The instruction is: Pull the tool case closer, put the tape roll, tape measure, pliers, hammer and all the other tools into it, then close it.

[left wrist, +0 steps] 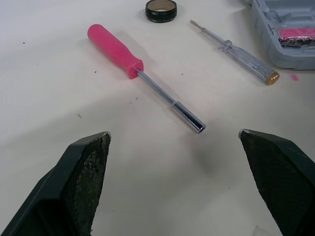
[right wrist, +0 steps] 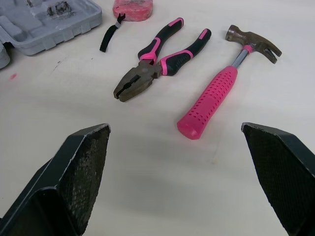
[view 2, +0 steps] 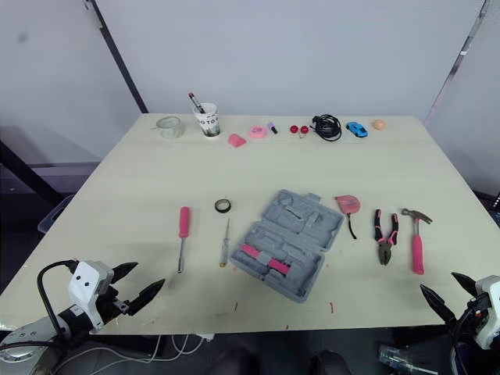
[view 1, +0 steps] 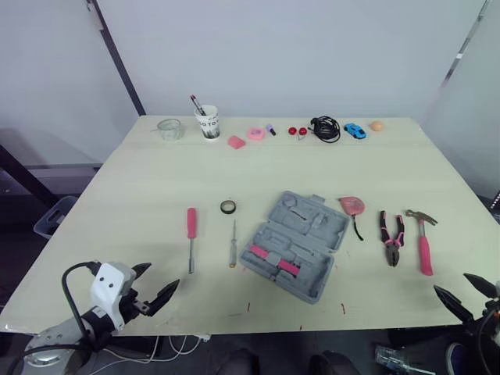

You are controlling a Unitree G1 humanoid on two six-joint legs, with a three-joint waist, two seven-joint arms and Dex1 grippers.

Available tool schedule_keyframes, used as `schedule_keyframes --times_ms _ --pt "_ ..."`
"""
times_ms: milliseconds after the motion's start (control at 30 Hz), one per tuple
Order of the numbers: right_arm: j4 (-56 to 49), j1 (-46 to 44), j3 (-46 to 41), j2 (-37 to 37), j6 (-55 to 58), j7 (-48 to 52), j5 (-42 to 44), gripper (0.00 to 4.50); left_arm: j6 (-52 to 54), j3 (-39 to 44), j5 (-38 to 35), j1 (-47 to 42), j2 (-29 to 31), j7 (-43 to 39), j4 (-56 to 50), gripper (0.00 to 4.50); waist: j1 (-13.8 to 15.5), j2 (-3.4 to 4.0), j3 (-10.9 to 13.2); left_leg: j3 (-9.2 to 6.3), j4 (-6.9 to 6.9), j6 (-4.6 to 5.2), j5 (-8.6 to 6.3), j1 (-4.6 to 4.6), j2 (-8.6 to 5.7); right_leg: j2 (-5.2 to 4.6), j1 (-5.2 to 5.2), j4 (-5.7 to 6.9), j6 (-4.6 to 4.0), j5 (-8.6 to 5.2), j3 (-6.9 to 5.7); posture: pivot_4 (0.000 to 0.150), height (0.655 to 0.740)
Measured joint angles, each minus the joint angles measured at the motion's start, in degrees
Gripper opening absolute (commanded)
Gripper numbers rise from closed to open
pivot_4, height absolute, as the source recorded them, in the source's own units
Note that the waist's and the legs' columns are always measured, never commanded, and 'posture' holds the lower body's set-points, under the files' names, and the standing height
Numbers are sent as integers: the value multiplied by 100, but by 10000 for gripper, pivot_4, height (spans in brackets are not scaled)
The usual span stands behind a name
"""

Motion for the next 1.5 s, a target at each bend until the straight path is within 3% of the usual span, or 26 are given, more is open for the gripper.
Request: schedule_keyframes --times_ms 500,767,1167,1500 --pt "211 93 0 54 -355 120 -124 45000 -447 -6 57 -270 63 -364 715 44447 0 0 -1 0 0 0 0 0 0 0 0 0 0 0 0 1500 7400" --pt "-68 -125 196 215 -339 122 -53 45000 -451 -27 3 -887 365 -743 1128 44447 -1 0 -1 2 0 0 0 0 0 1 0 1 0 1 -1 1500 7400" --pt "-970 -682 1002 197 445 -24 -11 45000 -443 -1058 208 -2989 660 -1818 2564 44447 -2 -2 -2 -2 2 0 1 1 -29 7 9 11 24 15 0 1500 7400" --pt "-1135 -1585 1704 22 1289 -450 -354 45000 -917 -2096 864 -4932 352 -2441 4172 44447 -1 -10 1 -2 8 1 2 1 -38 13 21 13 27 16 -3 1500 7400"
